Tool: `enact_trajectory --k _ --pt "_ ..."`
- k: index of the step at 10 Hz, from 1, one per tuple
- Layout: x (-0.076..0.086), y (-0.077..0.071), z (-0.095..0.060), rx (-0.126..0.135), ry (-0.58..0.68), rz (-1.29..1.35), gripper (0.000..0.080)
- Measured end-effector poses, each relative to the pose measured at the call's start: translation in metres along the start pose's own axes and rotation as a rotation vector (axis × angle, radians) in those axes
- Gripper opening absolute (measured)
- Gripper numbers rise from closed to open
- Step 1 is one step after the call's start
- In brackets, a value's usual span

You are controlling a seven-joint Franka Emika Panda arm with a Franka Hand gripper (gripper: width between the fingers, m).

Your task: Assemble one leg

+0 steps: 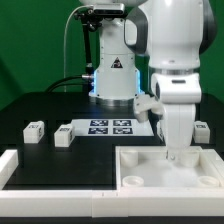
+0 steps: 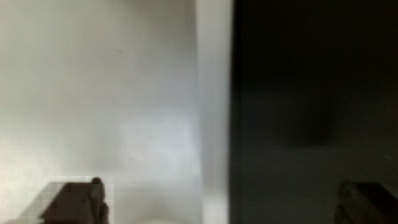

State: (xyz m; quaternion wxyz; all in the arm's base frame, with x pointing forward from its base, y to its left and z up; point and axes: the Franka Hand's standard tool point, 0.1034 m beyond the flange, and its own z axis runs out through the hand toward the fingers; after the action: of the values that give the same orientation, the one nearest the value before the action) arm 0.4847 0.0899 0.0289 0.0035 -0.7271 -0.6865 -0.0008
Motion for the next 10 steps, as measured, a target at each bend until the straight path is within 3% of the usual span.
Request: enact_trajectory --k 2,5,8,10 --pt "0.006 -0.006 -0.012 -0.011 -0.001 0.039 0.0649" --pt "0.004 -0.007 -0.008 -0.005 -0.002 0.066 0.0649" --pt "0.004 -0.007 -0.008 -0.002 0.006 0.383 0.0649" --pt "-0.003 -0.016 -0.008 0.018 0.034 0.72 0.0649"
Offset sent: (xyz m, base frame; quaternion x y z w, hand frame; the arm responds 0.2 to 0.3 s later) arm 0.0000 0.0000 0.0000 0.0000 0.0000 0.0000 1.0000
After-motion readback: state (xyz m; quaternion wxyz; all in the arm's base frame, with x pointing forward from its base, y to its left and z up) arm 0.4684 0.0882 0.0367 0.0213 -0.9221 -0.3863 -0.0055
